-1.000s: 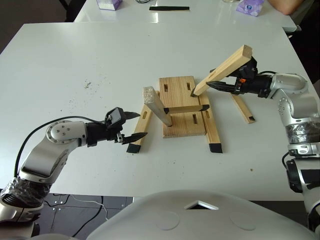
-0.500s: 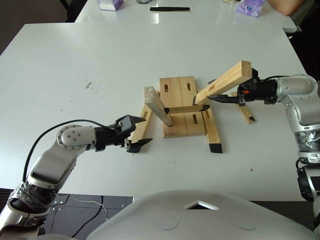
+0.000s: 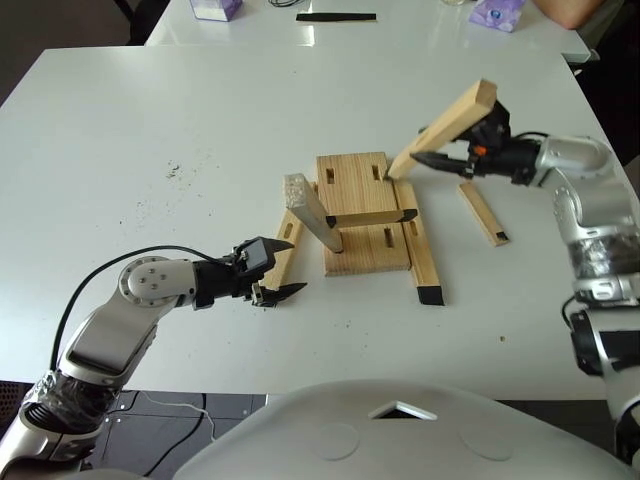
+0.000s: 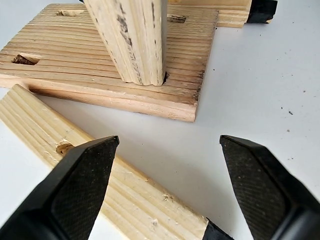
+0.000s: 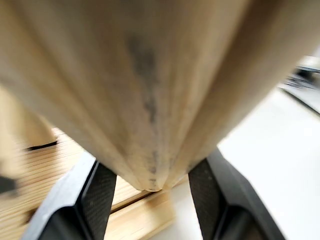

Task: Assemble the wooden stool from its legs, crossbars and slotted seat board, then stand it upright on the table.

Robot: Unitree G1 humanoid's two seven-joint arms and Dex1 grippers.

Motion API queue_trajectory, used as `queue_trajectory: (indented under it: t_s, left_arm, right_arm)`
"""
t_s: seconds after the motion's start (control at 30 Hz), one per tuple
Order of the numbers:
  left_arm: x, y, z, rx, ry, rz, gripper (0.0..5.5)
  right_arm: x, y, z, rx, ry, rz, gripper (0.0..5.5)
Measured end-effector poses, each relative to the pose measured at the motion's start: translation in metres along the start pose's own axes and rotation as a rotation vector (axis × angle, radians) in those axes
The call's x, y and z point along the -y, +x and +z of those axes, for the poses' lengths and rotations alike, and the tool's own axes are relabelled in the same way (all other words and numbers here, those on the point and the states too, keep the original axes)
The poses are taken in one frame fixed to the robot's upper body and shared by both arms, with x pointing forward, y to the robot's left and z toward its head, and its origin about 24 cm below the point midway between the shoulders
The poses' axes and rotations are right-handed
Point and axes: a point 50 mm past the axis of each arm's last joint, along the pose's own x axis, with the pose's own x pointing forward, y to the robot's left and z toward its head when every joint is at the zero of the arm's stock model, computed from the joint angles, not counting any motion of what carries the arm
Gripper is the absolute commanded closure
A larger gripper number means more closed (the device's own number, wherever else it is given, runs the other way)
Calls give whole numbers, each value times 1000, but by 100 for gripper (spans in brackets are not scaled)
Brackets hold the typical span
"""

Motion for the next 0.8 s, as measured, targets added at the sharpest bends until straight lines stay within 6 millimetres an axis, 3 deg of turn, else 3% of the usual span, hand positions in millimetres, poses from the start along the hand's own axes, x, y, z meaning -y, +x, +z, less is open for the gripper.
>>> queue_trajectory:
  t_s: [0.17,0.4,0.53,0.8]
  left_arm:
    - [1,1,5,22,7,-16,173]
    - [-2,3,12,35,36,-53,173]
    - [-5,2,17,38,58,-75,173]
    - [-9,-2,13,20,45,-69,173]
  right_arm:
    - [28,24,5,24,-29,-133,351]
    - [25,45,-29,-78,-22,-171,351]
    - [27,44,-31,-84,-46,-170,351]
    - [29,12,-35,-78,-34,-80,351]
